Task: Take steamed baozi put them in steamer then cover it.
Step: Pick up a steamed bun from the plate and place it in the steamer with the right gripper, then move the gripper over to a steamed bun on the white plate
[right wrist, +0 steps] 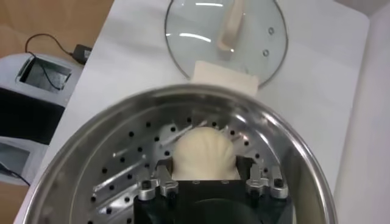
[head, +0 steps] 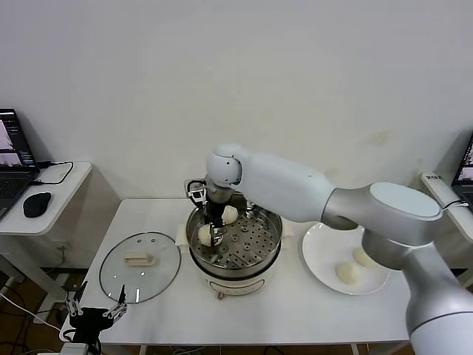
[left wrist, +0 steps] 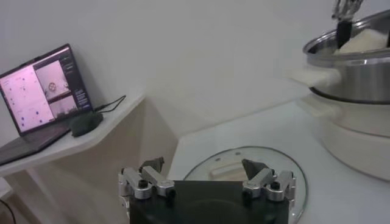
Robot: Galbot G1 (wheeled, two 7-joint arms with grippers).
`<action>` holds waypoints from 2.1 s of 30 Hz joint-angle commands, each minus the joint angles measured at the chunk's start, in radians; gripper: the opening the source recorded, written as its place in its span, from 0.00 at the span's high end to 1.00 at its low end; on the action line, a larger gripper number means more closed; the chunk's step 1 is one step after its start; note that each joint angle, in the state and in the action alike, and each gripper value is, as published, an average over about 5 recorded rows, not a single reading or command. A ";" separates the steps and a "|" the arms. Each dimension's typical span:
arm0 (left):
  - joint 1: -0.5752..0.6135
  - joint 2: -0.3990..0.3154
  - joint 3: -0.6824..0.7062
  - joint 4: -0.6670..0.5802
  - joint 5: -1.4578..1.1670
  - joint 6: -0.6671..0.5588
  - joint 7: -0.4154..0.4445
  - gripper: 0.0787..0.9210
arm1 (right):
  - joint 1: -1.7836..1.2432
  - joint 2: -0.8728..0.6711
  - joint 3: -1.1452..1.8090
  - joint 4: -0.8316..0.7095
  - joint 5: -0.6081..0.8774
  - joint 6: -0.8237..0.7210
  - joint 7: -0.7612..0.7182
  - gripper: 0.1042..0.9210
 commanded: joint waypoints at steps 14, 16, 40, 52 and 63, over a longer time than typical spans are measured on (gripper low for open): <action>-0.004 -0.004 0.017 0.005 0.004 -0.001 0.002 0.12 | 0.047 -0.259 0.139 0.216 -0.037 0.018 -0.113 0.12; -0.003 -0.002 0.019 0.004 0.004 -0.001 0.003 0.12 | 0.063 -0.352 0.169 0.283 -0.040 0.029 -0.132 0.12; 0.019 0.000 0.046 0.009 0.008 0.000 0.020 0.12 | -0.366 -1.004 0.419 0.535 -0.360 0.216 -0.152 0.12; 0.030 0.003 0.038 0.024 0.023 0.005 0.024 0.12 | -0.599 -0.918 0.543 0.419 -0.541 0.269 -0.118 0.12; 0.024 0.004 0.036 0.046 0.028 0.008 0.025 0.12 | -0.649 -0.862 0.562 0.368 -0.512 0.252 -0.066 0.12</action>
